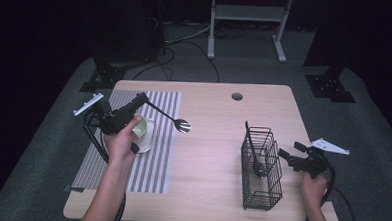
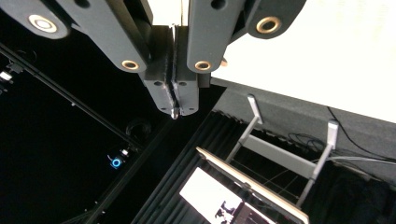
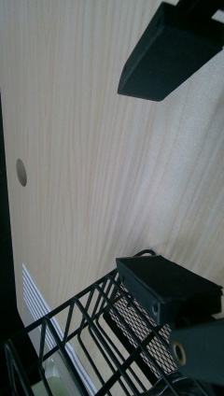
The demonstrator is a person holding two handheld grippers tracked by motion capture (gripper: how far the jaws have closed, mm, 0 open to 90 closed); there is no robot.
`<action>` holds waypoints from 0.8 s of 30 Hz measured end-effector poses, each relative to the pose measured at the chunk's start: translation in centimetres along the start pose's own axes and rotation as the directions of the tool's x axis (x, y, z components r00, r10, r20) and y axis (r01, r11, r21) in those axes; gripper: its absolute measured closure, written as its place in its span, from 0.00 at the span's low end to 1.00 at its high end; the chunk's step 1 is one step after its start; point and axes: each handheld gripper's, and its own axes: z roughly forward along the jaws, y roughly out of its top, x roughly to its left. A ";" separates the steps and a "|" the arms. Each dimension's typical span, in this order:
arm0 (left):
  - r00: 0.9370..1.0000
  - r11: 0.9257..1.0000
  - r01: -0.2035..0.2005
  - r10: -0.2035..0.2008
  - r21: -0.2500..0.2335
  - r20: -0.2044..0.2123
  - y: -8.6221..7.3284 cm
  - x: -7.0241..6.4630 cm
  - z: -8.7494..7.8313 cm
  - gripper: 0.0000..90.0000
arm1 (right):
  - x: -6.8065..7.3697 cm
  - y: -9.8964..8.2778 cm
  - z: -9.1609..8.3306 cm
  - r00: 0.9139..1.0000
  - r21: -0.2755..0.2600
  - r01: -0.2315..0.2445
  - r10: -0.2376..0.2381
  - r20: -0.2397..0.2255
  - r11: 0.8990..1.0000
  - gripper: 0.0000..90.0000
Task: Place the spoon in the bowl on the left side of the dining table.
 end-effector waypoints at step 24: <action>0.998 0.999 0.009 -0.012 -0.039 -0.066 1.6 1.7 -1.5 0.99 | 0.0 0.0 0.0 1.000 0.001 -0.003 0.003 0.001 1.000 0.15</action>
